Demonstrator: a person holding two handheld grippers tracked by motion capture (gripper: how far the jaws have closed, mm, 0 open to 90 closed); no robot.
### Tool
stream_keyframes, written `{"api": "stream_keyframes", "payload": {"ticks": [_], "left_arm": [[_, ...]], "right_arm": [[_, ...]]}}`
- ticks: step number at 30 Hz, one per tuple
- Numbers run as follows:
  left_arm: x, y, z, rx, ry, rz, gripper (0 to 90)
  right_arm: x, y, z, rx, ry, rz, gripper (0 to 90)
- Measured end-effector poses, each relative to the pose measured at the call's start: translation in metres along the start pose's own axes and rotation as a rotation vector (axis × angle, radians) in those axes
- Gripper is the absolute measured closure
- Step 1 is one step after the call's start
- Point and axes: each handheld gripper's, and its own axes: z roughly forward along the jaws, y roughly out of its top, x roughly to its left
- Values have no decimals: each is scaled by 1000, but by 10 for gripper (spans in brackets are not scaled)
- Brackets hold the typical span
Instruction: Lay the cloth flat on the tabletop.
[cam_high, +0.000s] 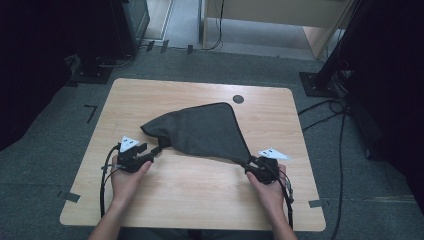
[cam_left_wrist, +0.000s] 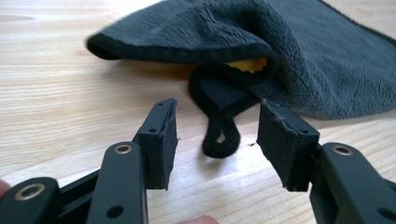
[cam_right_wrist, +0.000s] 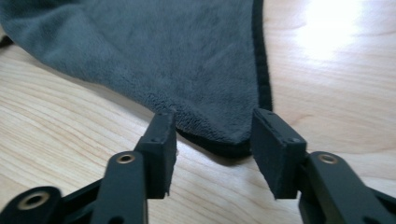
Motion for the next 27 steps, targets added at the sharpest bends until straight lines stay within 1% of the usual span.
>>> {"api": "stream_keyframes", "payload": {"ticks": [2, 5, 7, 8, 9, 10, 11, 12, 13, 15, 16, 17, 19, 21, 22, 23, 24, 25, 26, 27], "left_arm": [[-1, -1, 5, 22, 13, 8, 473], [-3, -1, 11, 43, 38, 15, 494], [-6, -1, 17, 62, 45, 31, 502], [-8, 0, 20, 76, 49, 33, 504], [-8, 0, 20, 76, 49, 33, 508], [-10, 0, 25, 94, 61, 36, 522], [-11, 0, 27, 102, 85, 48, 549], [-12, 0, 27, 100, 92, 53, 580], [-13, 0, 28, 100, 98, 69, 629], [-15, -1, 27, 102, 101, 92, 724], [-15, -1, 27, 106, 93, 101, 777], [-15, -1, 26, 108, 88, 107, 809], [-14, -1, 23, 112, 61, 112, 833], [-13, -2, 16, 103, 46, 115, 839], [-12, -1, 11, 89, 27, 102, 841], [-9, 0, 1, 61, -14, 88, 841], [-8, 1, -6, 43, -40, 87, 842], [-8, 1, -6, 43, -40, 87, 842], [-6, 4, -17, 17, -63, 91, 842], [-2, 9, -35, -28, -113, 86, 843]], "right_arm": [[1, -1, 6, 15, 7, 5, 481], [2, -2, 15, 37, 4, 13, 482], [4, -2, 18, 34, 0, 11, 508], [5, -1, 20, 37, -3, -3, 527], [6, -2, 22, 40, -5, -8, 551], [8, -2, 23, 40, -9, -21, 592], [9, -2, 24, 37, -21, -31, 635], [10, -2, 24, 40, -28, -40, 680], [10, -2, 24, 39, -27, -42, 739], [9, -1, 23, 29, -12, -36, 812], [9, -1, 22, 21, -8, -32, 837], [8, 0, 20, 13, -2, -36, 847], [7, 2, 15, -16, 13, -36, 859], [6, 6, 7, -52, 35, -35, 862], [5, 8, 3, -66, 43, -40, 864], [5, 10, -2, -87, 56, -48, 865], [4, 14, -10, -114, 67, -47, 866], [4, 14, -10, -114, 67, -47, 866], [4, 16, -15, -131, 69, -43, 868], [2, 23, -29, -177, 92, -26, 870]]}}
